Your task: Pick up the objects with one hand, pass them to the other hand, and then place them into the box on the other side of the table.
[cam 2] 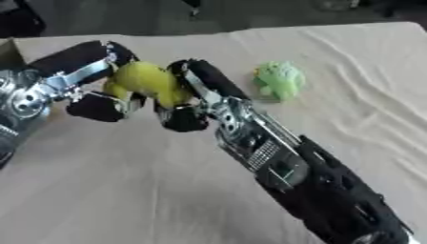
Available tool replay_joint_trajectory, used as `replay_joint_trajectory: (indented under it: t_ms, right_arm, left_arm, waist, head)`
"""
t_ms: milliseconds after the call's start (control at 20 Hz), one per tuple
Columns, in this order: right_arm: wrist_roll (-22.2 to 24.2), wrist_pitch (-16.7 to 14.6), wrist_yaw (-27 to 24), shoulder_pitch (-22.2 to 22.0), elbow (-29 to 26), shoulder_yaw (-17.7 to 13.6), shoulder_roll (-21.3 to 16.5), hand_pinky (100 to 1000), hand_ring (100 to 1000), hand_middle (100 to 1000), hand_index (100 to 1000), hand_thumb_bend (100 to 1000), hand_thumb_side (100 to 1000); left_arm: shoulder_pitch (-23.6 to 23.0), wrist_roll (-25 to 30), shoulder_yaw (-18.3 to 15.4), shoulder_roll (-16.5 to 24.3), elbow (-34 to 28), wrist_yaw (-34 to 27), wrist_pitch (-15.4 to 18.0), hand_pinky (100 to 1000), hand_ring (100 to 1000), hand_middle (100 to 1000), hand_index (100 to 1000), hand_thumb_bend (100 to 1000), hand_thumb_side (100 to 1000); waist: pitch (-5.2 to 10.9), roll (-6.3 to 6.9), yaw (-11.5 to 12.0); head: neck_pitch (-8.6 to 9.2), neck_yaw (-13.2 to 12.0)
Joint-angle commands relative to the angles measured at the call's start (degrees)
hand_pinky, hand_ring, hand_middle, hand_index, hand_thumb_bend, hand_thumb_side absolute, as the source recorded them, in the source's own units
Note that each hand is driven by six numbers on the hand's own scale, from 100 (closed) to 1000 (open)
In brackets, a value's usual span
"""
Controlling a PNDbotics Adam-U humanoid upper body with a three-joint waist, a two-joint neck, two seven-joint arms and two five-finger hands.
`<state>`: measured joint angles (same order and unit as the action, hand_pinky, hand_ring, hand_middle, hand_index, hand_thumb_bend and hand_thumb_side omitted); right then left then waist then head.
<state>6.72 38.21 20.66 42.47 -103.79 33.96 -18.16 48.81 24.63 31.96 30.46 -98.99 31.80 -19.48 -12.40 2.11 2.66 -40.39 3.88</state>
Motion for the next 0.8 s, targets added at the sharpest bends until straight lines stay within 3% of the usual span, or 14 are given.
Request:
replay_joint_trajectory:
  t_ms: [50, 150, 450, 700, 800]
  right_arm:
    - [-0.6, 0.1, -0.8, 0.7, -0.9, -0.2, -0.4, 689, 476, 398, 485, 100, 100]
    - [-1.1, 0.2, -1.0, 0.7, -0.9, -0.2, -0.4, 686, 474, 395, 482, 100, 100]
    - [-1.9, 0.5, -1.9, 0.7, -0.9, -0.1, -0.5, 684, 472, 392, 478, 100, 100]
    - [-2.0, 0.6, -2.1, 0.8, -0.9, -0.1, -0.6, 683, 472, 390, 474, 100, 100]
    - [-2.0, 0.6, -2.2, 0.8, -0.9, 0.0, -0.6, 683, 472, 390, 472, 100, 100]
  left_arm:
    - [0.8, 0.6, -0.8, 1.3, -1.3, 0.6, 0.7, 656, 723, 667, 810, 381, 406]
    - [0.7, 1.3, -0.9, 1.3, -1.2, 1.2, 1.3, 666, 730, 674, 812, 463, 382]
    - [0.5, 2.5, -1.1, 1.4, -1.0, 2.6, 2.1, 674, 737, 685, 822, 541, 399]
    - [0.5, 3.4, -1.0, 1.3, -0.6, 2.7, 2.5, 676, 740, 691, 820, 562, 413]
    - [0.5, 3.3, -1.1, 1.1, -0.6, 2.5, 2.5, 664, 732, 680, 818, 513, 401]
  waist:
    - [0.99, 0.03, 0.1]
    - [0.97, 0.07, 0.1]
    - [0.98, 0.11, 0.1]
    - [0.98, 0.06, 0.1]
    - [0.95, 0.05, 0.1]
  head:
    - [0.28, -0.1]
    - [0.20, 0.0]
    - [0.30, 0.0]
    - [0.29, 0.0]
    - [0.29, -0.1]
